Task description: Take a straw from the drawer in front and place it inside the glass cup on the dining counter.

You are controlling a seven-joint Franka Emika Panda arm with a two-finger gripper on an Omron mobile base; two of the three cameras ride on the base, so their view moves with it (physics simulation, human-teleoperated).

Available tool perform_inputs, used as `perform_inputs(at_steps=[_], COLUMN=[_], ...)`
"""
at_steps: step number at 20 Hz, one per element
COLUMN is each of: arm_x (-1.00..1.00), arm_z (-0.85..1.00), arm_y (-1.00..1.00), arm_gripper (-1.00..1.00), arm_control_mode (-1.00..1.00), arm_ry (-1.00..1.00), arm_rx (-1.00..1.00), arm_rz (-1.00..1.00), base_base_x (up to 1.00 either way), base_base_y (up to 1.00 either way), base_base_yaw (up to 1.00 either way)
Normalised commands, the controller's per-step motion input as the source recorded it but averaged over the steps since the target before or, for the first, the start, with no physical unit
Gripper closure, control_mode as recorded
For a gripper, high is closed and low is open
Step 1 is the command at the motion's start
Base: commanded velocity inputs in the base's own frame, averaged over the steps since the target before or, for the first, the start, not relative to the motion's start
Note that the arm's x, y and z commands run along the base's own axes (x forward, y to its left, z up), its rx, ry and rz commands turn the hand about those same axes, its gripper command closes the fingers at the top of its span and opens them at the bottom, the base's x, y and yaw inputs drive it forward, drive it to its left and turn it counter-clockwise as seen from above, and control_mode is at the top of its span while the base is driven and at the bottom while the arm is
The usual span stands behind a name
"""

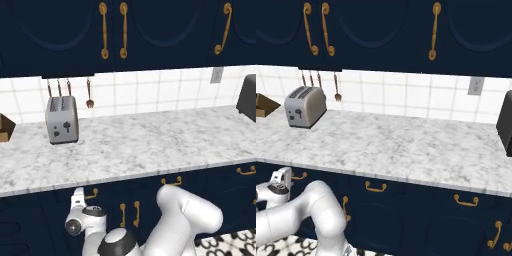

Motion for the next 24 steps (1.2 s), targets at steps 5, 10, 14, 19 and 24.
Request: perform_inputs(at_steps=[5, 10, 14, 19, 24], arm_x=[-0.37, -0.97, -1.00, -1.00, -1.00], arm_z=[-0.86, -0.94, -0.85, -0.67, -0.56], arm_y=[0.02, 0.05, 0.14, 0.19, 0.25], arm_gripper=[1.00, 1.00, 1.00, 1.00, 1.00], arm_control_mode=[-1.00, -1.00, -1.00, -1.00, -1.00], arm_ry=[0.24, 0.23, 0.24, 0.32, 0.35], arm_rx=[-0.02, -0.10, -0.14, -0.04, -0.03], arm_rz=[0.04, 0.05, 0.05, 0.01, 0.02], base_base_x=[0.00, 0.00, 0.00, 0.00, 0.00], base_base_y=[0.00, 0.00, 0.00, 0.00, 0.00], base_base_yaw=[0.00, 0.00, 0.00, 0.00, 0.00])
